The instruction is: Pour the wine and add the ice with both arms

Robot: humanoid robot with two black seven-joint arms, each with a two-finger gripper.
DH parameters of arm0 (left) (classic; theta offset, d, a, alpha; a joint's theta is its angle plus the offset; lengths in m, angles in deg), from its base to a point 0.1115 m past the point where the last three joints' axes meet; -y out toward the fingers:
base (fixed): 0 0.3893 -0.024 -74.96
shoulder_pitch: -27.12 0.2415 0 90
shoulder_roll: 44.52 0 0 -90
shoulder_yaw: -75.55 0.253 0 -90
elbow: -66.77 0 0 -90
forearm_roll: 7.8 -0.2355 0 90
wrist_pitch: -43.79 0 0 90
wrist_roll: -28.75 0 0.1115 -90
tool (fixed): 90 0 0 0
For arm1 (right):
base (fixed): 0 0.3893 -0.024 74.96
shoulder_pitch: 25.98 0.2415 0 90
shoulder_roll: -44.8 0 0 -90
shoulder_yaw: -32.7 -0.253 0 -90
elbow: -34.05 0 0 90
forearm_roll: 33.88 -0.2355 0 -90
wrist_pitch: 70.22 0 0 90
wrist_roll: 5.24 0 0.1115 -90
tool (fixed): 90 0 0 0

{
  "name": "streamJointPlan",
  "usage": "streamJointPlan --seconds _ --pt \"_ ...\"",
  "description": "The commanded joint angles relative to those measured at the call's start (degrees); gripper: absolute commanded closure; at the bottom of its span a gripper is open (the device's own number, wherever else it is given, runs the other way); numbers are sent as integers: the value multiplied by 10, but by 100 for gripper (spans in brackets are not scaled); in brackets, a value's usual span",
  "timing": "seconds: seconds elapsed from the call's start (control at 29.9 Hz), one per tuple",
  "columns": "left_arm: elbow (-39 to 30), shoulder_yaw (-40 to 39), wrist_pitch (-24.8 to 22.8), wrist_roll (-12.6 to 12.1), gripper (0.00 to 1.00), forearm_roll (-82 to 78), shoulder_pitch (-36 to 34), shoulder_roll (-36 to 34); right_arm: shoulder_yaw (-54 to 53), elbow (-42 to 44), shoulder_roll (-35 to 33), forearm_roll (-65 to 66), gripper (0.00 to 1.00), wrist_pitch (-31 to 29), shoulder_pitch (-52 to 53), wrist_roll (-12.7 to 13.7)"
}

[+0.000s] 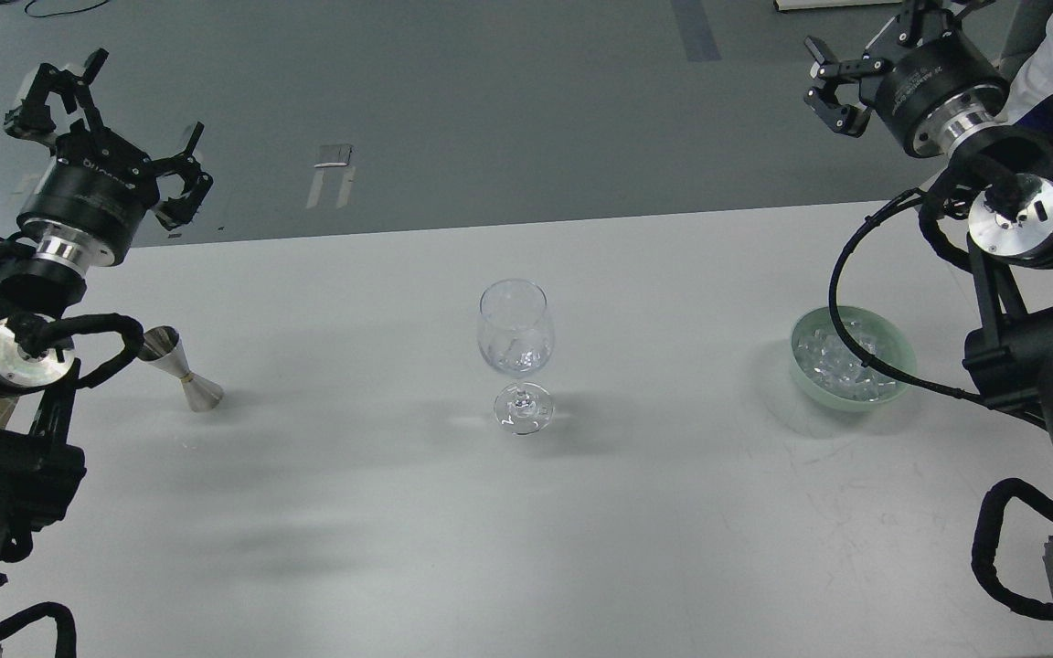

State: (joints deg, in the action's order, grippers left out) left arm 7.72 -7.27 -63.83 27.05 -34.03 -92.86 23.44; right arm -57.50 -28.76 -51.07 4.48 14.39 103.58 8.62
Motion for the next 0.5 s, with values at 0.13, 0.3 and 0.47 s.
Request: streamJointPlan --seconds 0.13,0.3,0.47 --pt "76 75 1 0 2 -3 -72 0 -44 97 19 -72 0 -28 40 1" --pt "87 106 22 0 2 -16 -88 0 -41 135 30 -86 0 -30 73 -1" --pt "88 117 33 1 2 -37 -90 2 -37 161 39 -86 0 -53 89 -1"
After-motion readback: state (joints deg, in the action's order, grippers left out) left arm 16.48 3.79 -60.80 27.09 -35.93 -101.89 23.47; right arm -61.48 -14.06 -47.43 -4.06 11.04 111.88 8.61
